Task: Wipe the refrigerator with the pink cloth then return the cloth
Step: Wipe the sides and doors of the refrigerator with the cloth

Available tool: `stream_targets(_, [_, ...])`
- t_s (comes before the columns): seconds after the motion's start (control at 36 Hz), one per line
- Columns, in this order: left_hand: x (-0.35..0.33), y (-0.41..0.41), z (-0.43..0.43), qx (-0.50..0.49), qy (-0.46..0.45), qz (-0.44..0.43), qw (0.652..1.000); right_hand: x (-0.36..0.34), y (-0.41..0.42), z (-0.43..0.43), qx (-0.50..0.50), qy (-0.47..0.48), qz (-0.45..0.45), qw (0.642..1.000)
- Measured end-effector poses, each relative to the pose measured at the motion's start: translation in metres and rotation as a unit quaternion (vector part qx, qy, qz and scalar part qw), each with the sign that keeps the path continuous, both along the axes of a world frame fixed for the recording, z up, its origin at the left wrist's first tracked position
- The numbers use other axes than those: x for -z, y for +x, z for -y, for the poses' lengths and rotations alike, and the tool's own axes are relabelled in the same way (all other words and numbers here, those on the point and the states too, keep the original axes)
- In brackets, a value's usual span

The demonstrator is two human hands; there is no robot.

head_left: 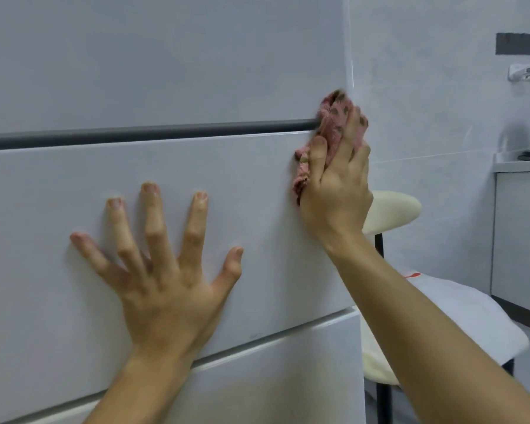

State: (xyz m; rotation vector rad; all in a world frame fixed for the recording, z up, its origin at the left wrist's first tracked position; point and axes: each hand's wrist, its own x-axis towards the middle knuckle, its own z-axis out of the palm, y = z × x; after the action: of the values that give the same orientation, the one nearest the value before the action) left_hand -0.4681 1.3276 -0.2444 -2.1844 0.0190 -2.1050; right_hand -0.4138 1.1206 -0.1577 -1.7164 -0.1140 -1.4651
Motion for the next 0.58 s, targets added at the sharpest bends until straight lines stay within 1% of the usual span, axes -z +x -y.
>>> stream_targets(0.08, [-0.001,0.0,0.0,0.005,0.0,0.002,1.0,0.01,0.0,-0.002,0.001,0.007,0.006,1.0])
stream_targets(0.17, [-0.001,-0.001,0.0,0.005,-0.002,-0.004,1.0,0.034,0.0,-0.001,-0.007,0.012,-0.001,1.0])
stream_targets(0.42, [0.0,-0.003,0.0,0.013,-0.002,-0.005,1.0,0.154,-0.018,0.002,-0.06,0.069,-0.118,0.989])
stream_targets(0.5, [0.0,-0.002,0.001,0.014,-0.003,-0.003,1.0,0.162,-0.02,0.003,-0.067,0.073,-0.125,0.987])
stream_targets(0.58, [0.0,-0.001,0.002,0.012,-0.005,0.002,1.0,0.149,-0.018,0.003,-0.057,0.073,-0.121,0.988])
